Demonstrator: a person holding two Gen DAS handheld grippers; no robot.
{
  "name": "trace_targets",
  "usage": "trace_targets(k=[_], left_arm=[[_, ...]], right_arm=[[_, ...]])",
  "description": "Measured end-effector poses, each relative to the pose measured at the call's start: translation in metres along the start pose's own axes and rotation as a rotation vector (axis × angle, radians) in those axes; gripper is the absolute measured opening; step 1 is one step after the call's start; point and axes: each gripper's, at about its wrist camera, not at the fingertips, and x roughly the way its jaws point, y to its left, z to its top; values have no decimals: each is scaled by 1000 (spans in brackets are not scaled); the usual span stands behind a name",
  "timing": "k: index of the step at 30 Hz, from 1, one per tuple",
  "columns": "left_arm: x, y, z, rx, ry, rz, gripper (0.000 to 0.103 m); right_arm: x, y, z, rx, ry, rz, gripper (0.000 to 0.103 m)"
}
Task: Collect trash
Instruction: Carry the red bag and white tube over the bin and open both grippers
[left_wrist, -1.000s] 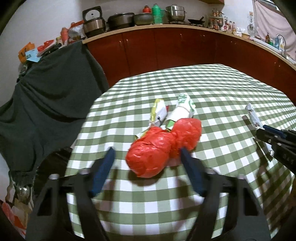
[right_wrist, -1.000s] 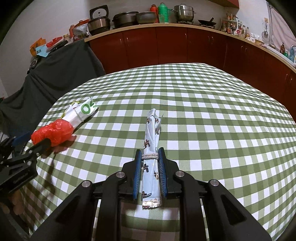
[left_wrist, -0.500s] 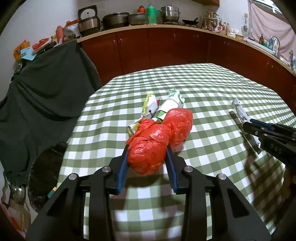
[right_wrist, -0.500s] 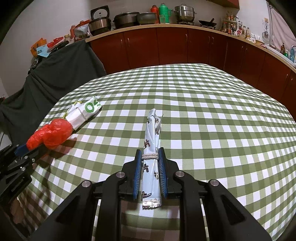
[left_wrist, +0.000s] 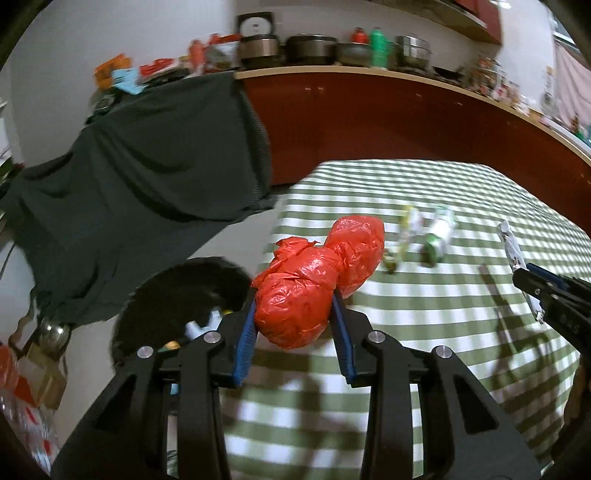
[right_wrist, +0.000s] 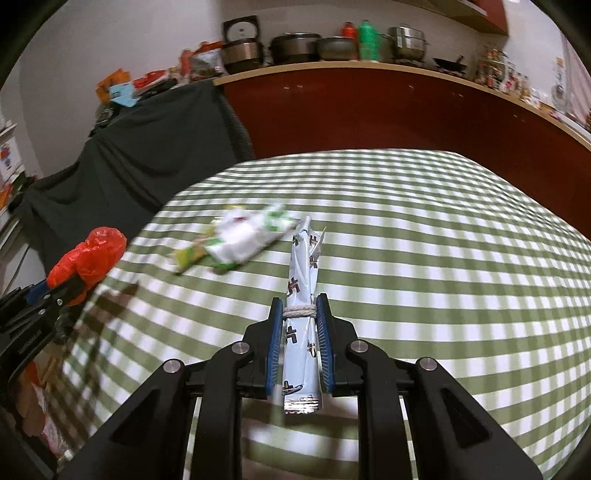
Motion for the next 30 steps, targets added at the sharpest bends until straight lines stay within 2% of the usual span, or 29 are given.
trace_targets(k=[15, 20, 30], left_arm=[[-10, 112, -20, -161, 22, 185, 36], [-3, 134, -25, -193, 30, 235, 36], [14, 166, -32, -254, 51, 272, 36]], right_arm=[[17, 135, 12, -162, -5, 189, 19], [25, 168, 17, -199, -1, 221, 19], [43, 214, 19, -250, 30, 270, 19]])
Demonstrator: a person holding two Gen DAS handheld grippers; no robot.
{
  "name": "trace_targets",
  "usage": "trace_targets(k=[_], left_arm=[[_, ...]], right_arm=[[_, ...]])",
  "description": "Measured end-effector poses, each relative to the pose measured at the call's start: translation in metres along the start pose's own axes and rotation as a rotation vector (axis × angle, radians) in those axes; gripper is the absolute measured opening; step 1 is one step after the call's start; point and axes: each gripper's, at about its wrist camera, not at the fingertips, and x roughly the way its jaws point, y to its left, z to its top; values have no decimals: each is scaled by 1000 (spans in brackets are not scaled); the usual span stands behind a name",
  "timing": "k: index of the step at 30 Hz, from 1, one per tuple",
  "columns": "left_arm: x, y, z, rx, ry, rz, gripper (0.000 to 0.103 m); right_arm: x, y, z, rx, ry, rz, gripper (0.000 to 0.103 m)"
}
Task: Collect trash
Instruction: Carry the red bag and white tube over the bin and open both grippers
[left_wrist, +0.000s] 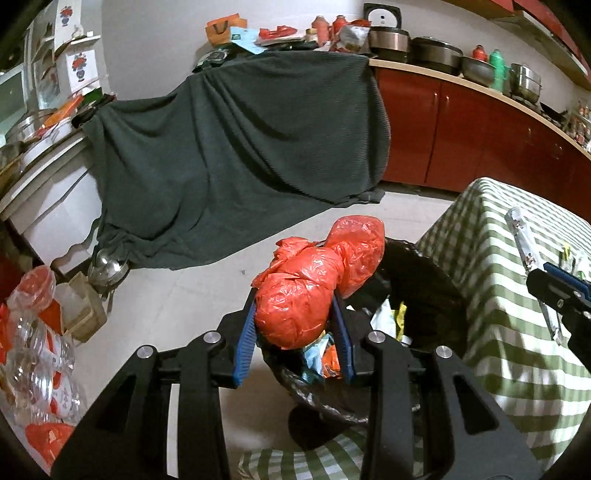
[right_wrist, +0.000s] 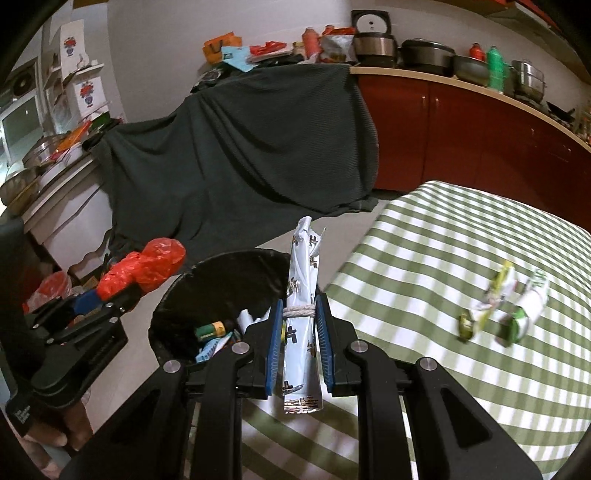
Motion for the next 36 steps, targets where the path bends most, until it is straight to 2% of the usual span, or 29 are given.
trace_targets(k=[11, 18, 19, 22, 23, 24, 29, 36], left_arm=[[21, 9, 3, -27, 10, 19, 36], [32, 9, 6, -21, 14, 6, 37], [34, 8, 5, -15, 14, 5, 38], [39, 7, 4, -13, 22, 0, 46], [39, 7, 4, -16, 23, 1, 49], [40, 8, 4, -16, 23, 2, 53], [39, 10, 4, -30, 20, 5, 59], [29, 1, 6, -25, 6, -15, 59]], right_arm=[[27, 23, 7, -29, 36, 28, 19], [42, 28, 12, -32, 58, 38, 20], [44, 29, 13, -29, 58, 36, 21], [47, 29, 13, -19, 59, 35, 37], [47, 29, 14, -16, 55, 32, 39], [45, 29, 14, -16, 51, 30, 39], [37, 21, 11, 4, 40, 21, 41], [16, -3, 8, 38, 7, -24, 43]])
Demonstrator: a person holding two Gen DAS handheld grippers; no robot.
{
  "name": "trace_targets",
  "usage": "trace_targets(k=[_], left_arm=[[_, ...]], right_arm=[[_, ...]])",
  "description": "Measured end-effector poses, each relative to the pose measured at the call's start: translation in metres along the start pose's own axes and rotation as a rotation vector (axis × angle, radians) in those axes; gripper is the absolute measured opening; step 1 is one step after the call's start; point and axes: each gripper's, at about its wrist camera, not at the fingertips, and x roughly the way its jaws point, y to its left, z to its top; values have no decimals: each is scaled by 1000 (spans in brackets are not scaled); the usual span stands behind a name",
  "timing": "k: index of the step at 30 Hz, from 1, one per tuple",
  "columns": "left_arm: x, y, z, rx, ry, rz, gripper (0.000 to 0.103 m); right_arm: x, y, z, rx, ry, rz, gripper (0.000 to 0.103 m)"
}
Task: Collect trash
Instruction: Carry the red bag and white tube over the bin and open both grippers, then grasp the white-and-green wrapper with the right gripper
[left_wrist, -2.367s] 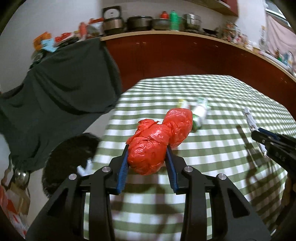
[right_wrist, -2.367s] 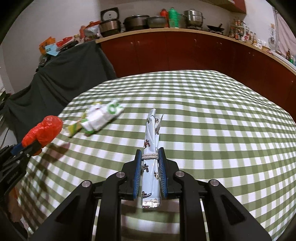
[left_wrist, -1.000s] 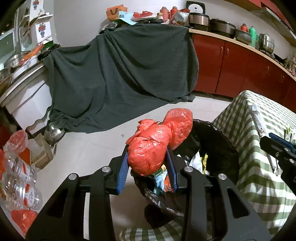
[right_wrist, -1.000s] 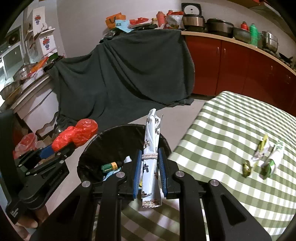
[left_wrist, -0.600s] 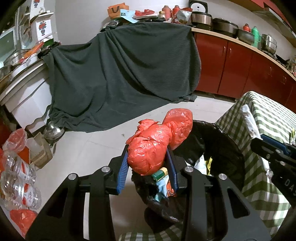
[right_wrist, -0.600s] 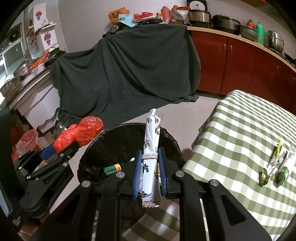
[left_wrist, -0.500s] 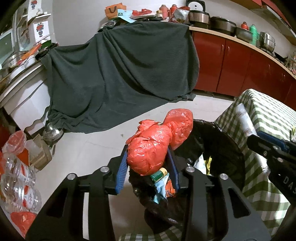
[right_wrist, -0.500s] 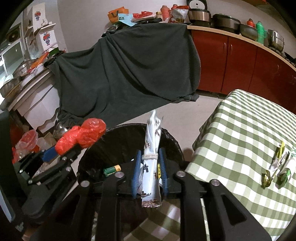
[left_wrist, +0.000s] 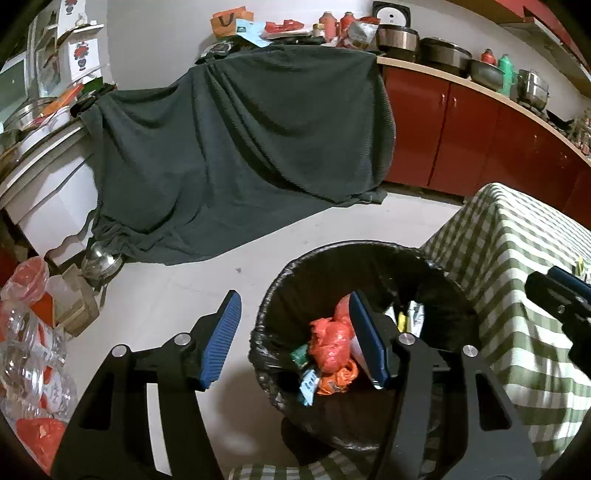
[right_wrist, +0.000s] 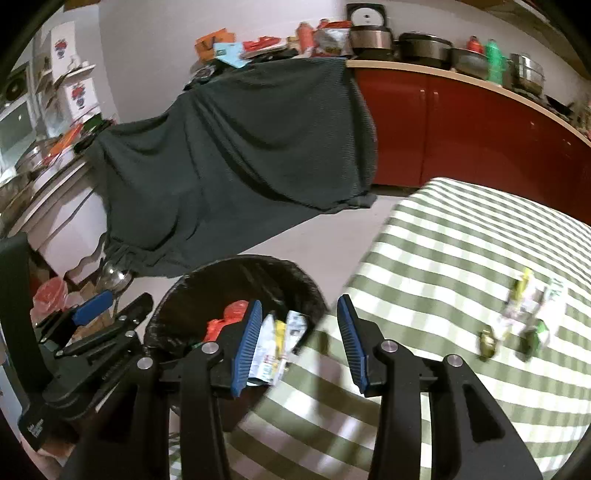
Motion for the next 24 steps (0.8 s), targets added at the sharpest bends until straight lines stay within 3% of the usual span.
trace_targets(k=[24], left_arm=[[-25, -68, 4, 77, -18, -112, 60]], right_arm=[[-56, -128, -11, 213, -86, -300, 44]])
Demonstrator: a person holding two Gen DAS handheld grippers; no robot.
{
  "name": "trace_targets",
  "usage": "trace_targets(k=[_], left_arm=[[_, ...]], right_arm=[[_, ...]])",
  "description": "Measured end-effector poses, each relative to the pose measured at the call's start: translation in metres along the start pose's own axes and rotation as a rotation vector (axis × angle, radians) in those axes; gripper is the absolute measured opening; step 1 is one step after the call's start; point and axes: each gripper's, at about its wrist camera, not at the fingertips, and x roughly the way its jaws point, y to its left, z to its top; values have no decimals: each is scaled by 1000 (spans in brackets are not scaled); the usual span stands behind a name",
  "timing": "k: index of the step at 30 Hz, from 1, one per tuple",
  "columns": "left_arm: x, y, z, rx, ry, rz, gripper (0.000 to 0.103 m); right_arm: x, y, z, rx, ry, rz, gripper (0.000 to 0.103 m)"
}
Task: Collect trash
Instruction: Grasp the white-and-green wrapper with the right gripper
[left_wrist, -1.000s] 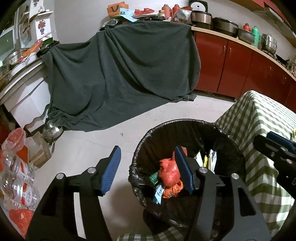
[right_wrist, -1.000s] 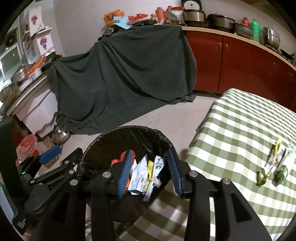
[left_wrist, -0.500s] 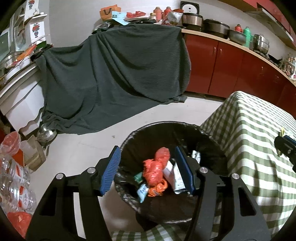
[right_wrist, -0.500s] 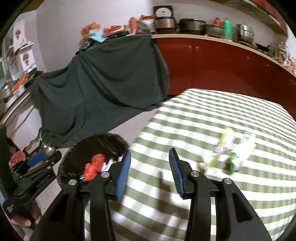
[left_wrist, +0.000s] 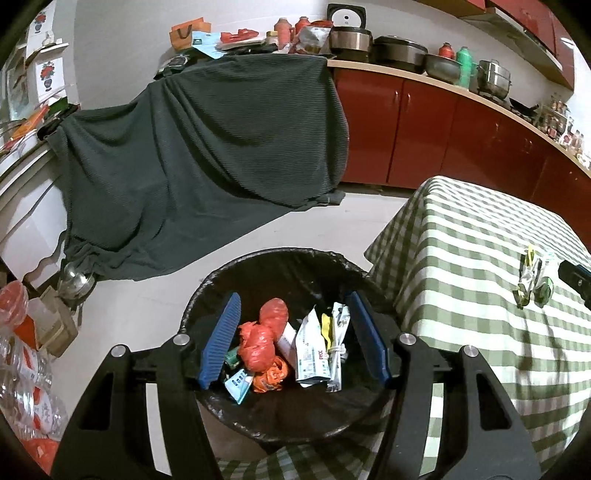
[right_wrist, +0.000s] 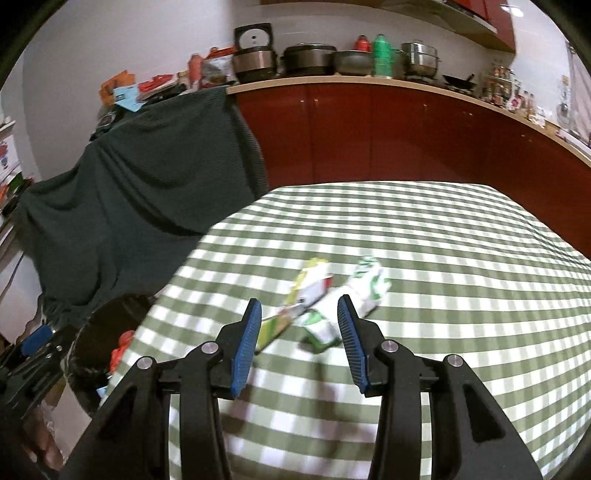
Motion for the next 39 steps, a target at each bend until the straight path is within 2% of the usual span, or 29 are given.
trace_targets(k=[16, 19, 28, 39], left_arm=[[10, -23, 10, 29, 4, -40, 60], [12, -25, 9, 33, 12, -44, 60], [16, -25, 9, 30, 18, -37, 60], [18, -22, 7, 24, 23, -33, 60]], right_arm=[[33, -22, 4, 51, 52, -85, 55], [40, -25, 2, 49, 81, -92, 55], [33, -37, 0, 57, 85, -106, 56], [42, -29, 2, 41, 103, -103, 57]])
